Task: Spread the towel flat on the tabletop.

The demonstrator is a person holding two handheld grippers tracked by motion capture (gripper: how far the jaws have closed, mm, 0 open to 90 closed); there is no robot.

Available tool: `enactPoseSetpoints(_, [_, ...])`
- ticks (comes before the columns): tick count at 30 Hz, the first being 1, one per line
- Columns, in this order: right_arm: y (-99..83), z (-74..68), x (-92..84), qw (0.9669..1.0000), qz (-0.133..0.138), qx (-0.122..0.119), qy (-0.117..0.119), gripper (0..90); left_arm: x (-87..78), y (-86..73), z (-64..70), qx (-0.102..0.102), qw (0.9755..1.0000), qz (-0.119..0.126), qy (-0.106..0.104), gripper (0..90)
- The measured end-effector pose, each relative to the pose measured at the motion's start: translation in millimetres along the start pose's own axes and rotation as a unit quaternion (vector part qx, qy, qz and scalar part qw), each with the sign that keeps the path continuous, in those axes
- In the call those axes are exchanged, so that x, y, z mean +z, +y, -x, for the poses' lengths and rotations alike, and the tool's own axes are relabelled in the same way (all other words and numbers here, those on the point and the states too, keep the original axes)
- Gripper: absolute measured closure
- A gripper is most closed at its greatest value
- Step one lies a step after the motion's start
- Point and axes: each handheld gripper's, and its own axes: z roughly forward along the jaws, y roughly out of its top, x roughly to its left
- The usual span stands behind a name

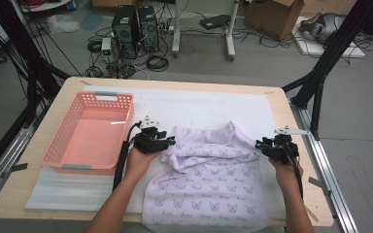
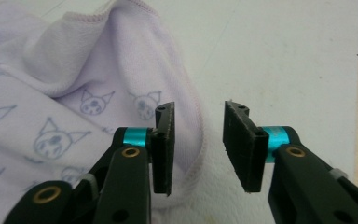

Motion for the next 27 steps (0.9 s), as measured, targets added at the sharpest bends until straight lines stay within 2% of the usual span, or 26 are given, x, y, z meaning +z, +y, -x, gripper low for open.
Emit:
enactPoseSetpoints(3, [1.9,1.1,13.6,0.9999,-0.016,-0.005,0.002,59.3,17.7,0.2,-1.5,-0.01,0.9995,-0.028,0.006,54.0])
enactPoseSetpoints(5, [0.4,0.8,22.2,0.9996,-0.027,-0.001,0.004,63.1,25.6,-2.3,0.6,-0.008,0.999,-0.041,0.013,54.3])
enactPoseSetpoints(7, [-1.7,0.0,29.3,0.9991,-0.042,-0.002,0.012,70.2,26.5,-2.0,6.7,0.013,0.9982,-0.044,0.039,57.4])
enactPoseSetpoints(8, [-2.7,-1.0,30.8,0.9989,-0.045,-0.001,0.014,74.6,25.9,-2.3,8.9,0.031,0.9971,-0.048,0.05,64.5])
enactPoseSetpoints(9, [-2.7,-1.3,29.8,0.9989,-0.044,0.002,0.017,83.4,24.0,-2.0,9.1,0.043,0.9964,-0.053,0.05,79.7])
enactPoseSetpoints(10, [-2.4,-1.8,28.1,0.9989,-0.044,0.0,0.015,84.6,22.6,-1.3,9.0,0.034,0.9963,-0.058,0.054,87.1])
enactPoseSetpoints(12, [-2.7,-2.4,23.5,0.9985,-0.053,-0.012,0.004,85.4,16.5,-0.9,7.8,0.033,0.9946,-0.063,0.075,87.7])
enactPoseSetpoints(14, [-5.6,-1.0,15.9,0.9982,-0.057,-0.014,-0.009,85.6,6.6,-3.7,1.8,0.014,0.9956,-0.046,0.08,87.8])
enactPoseSetpoints(15, [-8.2,0.4,11.5,0.9982,-0.057,-0.015,-0.009,85.7,1.4,-5.6,-1.5,0.009,0.9955,-0.047,0.082,87.7])
enactPoseSetpoints(16, [-12.3,2.1,6.3,0.9981,-0.058,-0.018,-0.011,85.7,-2.1,-7.9,-2.7,0.007,0.9955,-0.046,0.082,87.8])
enactPoseSetpoints(19, [-20.6,5.3,-2.3,0.9981,-0.061,-0.005,0.008,85.7,-8.6,-12.0,-2.9,0.014,0.9963,-0.042,0.074,87.5])
enactPoseSetpoints(20, [-23.0,5.2,-6.4,0.9981,-0.06,-0.01,0.011,85.6,-9.9,-11.8,-2.9,0.017,0.9963,-0.041,0.074,87.2])
enactPoseSetpoints(21, [-24.2,4.3,-9.7,0.9982,-0.059,-0.014,0.007,81.3,-10.3,-11.2,-3.1,0.015,0.9966,-0.034,0.073,86.4])
enactPoseSetpoints(22, [-25.1,5.1,-12.2,0.9987,-0.048,-0.016,0.006,77.6,-10.0,-10.5,-3.9,0.012,0.9973,-0.022,0.069,82.9])
enactPoseSetpoints(23, [-25.2,6.5,-14.3,0.9991,-0.039,-0.01,0.009,73.1,-9.2,-9.6,-5.3,0.006,0.9979,-0.018,0.062,74.1])
enactPoseSetpoints(25, [-22.4,10.0,-15.6,0.9998,-0.021,0.001,0.007,71.9,-5.5,-7.5,-6.7,-0.007,0.9981,-0.016,0.059,61.9])
enactPoseSetpoints(26, [-20.0,11.6,-14.8,0.9999,-0.013,0.004,0.005,70.5,-3.2,-7.0,-7.5,-0.011,0.9983,-0.016,0.055,57.3])
enactPoseSetpoints(27, [-17.2,12.9,-13.1,0.9999,-0.009,0.005,0.003,69.8,-0.2,-6.5,-7.5,-0.014,0.9986,-0.019,0.047,56.6])
